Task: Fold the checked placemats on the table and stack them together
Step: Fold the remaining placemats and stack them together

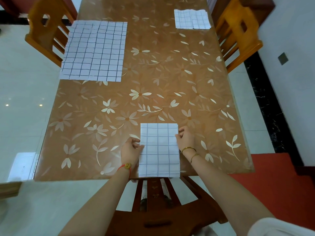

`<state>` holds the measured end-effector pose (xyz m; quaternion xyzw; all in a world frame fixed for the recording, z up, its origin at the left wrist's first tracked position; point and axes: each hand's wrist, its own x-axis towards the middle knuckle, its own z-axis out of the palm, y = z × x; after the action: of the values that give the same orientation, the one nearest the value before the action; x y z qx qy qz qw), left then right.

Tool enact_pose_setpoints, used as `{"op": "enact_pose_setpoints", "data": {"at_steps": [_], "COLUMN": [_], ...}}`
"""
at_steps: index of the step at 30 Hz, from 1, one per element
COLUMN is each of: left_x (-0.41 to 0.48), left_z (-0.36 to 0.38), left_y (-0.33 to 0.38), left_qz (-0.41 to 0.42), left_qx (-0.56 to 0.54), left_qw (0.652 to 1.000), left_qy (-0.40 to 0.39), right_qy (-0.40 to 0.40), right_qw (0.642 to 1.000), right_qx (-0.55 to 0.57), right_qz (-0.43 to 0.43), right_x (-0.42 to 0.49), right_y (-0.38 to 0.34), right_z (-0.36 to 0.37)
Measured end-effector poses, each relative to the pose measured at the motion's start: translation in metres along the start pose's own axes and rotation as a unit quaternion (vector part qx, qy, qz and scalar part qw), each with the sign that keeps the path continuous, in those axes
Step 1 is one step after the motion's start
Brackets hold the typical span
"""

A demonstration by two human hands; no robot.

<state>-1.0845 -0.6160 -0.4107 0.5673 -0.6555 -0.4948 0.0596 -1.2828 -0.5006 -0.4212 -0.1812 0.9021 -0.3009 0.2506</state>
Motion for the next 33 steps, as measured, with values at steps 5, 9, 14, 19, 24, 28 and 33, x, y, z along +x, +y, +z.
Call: {"op": "enact_pose_setpoints", "data": {"at_steps": [5,9,14,19,24,28,33], "left_x": [0.004,0.006,0.031,0.047,0.051,0.051,0.048], "left_z": [-0.002,-0.006,-0.006,0.000,0.005,0.007,0.008], "left_y": [0.003,0.008,0.020,0.033,0.028,0.022,0.023], "left_qz": [0.004,0.058,0.233,0.228,0.180,0.183,0.177], "left_qx": [0.055,0.162,0.317,0.468,0.488,0.516,0.515], "left_qw": [0.998,0.985,0.919,0.847,0.841,0.826,0.828], "left_qy": [-0.004,0.004,-0.013,-0.112,-0.149,-0.134,-0.134], "right_qy": [0.002,0.040,0.049,-0.111,-0.165,-0.168,-0.145], "right_qw": [1.000,0.998,0.960,0.899,0.882,0.875,0.886], "right_qx": [-0.007,-0.047,-0.197,-0.303,-0.346,-0.370,-0.371], "right_qz": [0.006,-0.024,-0.193,-0.296,-0.273,-0.263,-0.237], "right_x": [0.002,0.004,0.003,-0.006,-0.011,-0.011,-0.008], "right_y": [0.002,0.002,-0.022,-0.056,-0.060,-0.053,-0.032], "right_z": [0.001,0.006,0.015,0.035,0.058,0.055,0.036]}}
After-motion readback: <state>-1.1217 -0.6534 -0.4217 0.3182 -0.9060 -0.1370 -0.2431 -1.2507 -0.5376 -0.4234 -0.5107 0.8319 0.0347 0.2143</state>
